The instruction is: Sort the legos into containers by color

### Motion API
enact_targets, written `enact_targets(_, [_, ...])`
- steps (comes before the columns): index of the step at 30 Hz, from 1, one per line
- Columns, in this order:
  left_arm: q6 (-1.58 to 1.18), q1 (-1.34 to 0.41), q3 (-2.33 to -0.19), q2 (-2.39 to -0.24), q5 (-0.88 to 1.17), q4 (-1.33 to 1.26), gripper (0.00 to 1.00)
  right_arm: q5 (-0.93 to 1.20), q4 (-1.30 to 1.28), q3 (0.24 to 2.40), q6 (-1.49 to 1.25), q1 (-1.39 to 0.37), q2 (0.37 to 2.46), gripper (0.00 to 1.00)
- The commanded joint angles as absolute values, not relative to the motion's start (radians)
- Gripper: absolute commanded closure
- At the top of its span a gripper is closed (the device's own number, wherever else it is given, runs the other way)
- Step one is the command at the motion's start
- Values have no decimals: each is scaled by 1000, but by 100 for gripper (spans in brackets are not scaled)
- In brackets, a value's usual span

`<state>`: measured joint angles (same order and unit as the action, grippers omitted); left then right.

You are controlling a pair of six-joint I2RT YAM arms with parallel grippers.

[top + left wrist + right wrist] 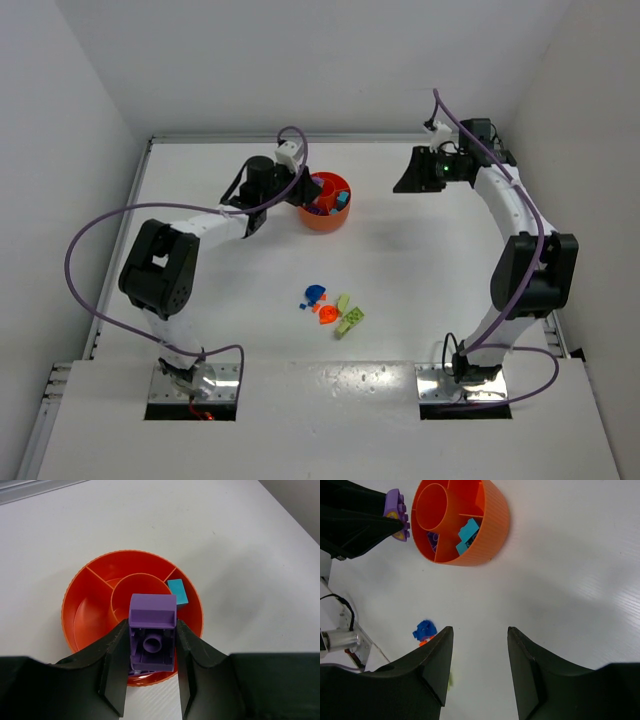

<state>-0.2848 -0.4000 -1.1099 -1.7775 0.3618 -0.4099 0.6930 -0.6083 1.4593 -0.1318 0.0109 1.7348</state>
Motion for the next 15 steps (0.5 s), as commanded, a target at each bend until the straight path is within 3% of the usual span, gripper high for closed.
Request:
enact_targets(1, [-265,-407,-1112,-1786,357,-451,76,723,-601,1502,-120,15,1743,52])
enact_targets(6, [-265,-407,-1112,-1796,357,-451,66,723,-601,1502,-110,15,1743,52])
enact_targets(10, [-265,-407,-1112,-1796,357,-451,53,713,-601,1502,-110,15,1743,52])
enact_targets(13, [-265,-407,-1112,-1796,357,-460,35,713,-601,1502,-110,15,1743,52])
enact_targets(15, [-256,-407,-1112,-1786,367,-460,30,713,-601,1502,-110,6,1743,52])
